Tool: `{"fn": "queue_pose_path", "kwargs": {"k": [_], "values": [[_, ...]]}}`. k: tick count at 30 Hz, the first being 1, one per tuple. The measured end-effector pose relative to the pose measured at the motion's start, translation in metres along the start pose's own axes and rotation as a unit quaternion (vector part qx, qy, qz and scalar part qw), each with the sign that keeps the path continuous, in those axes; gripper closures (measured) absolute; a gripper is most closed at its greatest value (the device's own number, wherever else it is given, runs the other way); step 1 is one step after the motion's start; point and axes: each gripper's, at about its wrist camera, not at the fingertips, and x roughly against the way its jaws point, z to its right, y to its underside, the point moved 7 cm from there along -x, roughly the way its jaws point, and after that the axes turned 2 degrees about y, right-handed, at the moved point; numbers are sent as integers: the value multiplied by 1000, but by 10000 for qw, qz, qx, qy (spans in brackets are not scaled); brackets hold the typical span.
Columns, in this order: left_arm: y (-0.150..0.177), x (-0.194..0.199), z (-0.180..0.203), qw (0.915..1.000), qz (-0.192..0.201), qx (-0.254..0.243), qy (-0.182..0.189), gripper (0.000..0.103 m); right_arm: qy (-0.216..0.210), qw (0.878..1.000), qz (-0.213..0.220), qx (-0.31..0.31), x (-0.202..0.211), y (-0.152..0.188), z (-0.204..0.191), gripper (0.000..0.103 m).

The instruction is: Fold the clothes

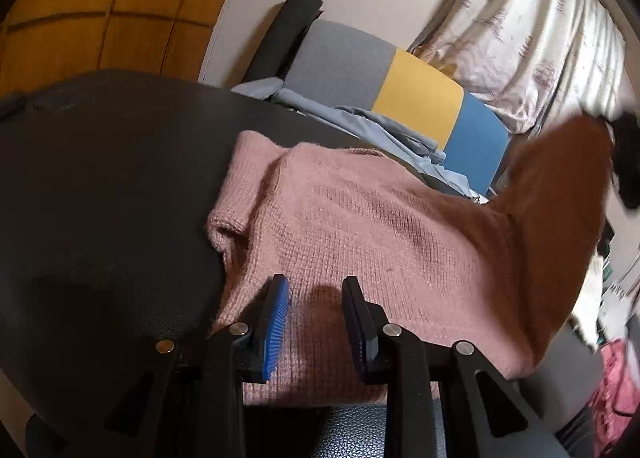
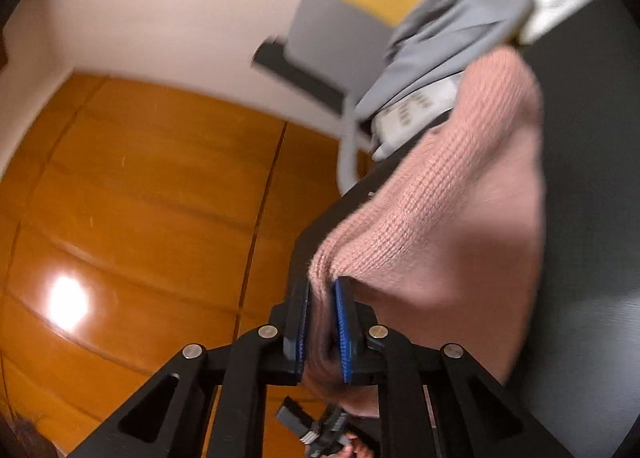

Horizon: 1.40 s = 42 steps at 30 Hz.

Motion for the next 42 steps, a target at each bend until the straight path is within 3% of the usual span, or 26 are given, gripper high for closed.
{"fn": "queue_pose_path", "kwargs": {"k": [7,10,15,17,18,21,22,23,25,26,28,30,33,34,36,40,42], "values": [[-4,-4,-5,9989,149,255,351,75,392,9875,-1184,963,-138,62,-67,97],[-3,-3,-13,9963,239,567,593,75,302,9839,-1668,563,-192,98,-51,97],[-5,-3,-17,9944,299,706,729,75,191,9753,-2125,564,-234,149,-30,97],[-7,-3,-19,9931,324,775,819,75,-66,9629,-2671,384,-251,178,-27,98],[-8,-2,-20,9917,340,858,891,75,36,9593,-2785,469,-255,187,-26,96],[-13,-1,-24,9846,383,1215,1198,75,424,9679,-2234,1068,-217,171,-21,92],[-14,1,-27,9799,388,1404,1363,75,553,9691,-2045,1266,-204,165,-19,78],[-17,4,-30,9722,434,1644,1609,75,682,9693,-1854,1464,-190,160,-18,56],[-23,10,-35,9559,559,2071,2005,72,937,9671,-1467,1854,-163,148,-15,31],[-28,14,-38,9480,640,2257,2149,71,1063,9647,-1272,2046,-150,142,-14,32],[-41,18,-42,9408,717,2479,2197,71,1312,9572,-878,2426,-122,130,-13,32],[-62,20,-34,9444,758,2311,2212,69,1557,9462,-480,2796,-94,117,-12,32],[-94,9,-7,9653,638,1458,2069,62,1766,9330,-672,3063,-99,131,-7,32],[-105,-5,8,9781,383,893,1840,60,1778,9272,-760,3207,-108,132,-5,32],[-114,-30,22,9863,-88,265,1625,60,1597,9139,-1033,3586,-113,156,-4,32],[-91,-78,36,9838,-1223,-161,1300,60,1278,8930,-1543,4031,-122,190,1,36],[-78,-88,38,9816,-1484,-275,1172,60,1276,8839,-1744,4148,-120,197,8,40]]}}
